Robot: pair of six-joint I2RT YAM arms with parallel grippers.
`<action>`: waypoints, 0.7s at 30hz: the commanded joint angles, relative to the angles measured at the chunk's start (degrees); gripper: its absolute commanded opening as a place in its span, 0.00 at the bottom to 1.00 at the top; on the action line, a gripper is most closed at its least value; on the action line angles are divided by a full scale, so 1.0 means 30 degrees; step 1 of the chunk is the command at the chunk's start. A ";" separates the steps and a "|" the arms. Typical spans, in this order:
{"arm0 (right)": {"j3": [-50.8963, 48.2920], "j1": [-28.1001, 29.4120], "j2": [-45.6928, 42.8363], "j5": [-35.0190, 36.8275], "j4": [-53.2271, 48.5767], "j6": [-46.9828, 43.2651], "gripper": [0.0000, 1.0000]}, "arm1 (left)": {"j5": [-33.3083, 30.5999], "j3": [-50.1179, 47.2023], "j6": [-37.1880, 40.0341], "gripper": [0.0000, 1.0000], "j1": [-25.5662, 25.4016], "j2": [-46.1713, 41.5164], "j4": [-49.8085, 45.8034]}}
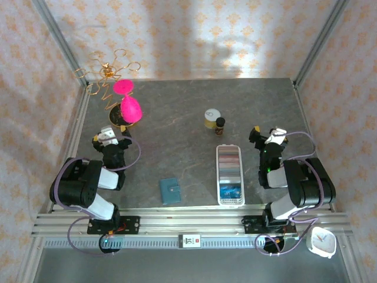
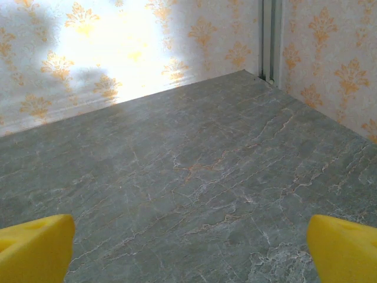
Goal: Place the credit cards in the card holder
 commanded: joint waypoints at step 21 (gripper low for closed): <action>0.0292 -0.0093 0.0094 -0.0101 0.0086 -0.0299 1.00 | 0.0414 -0.0017 0.0072 0.99 -0.0044 0.0075 0.0630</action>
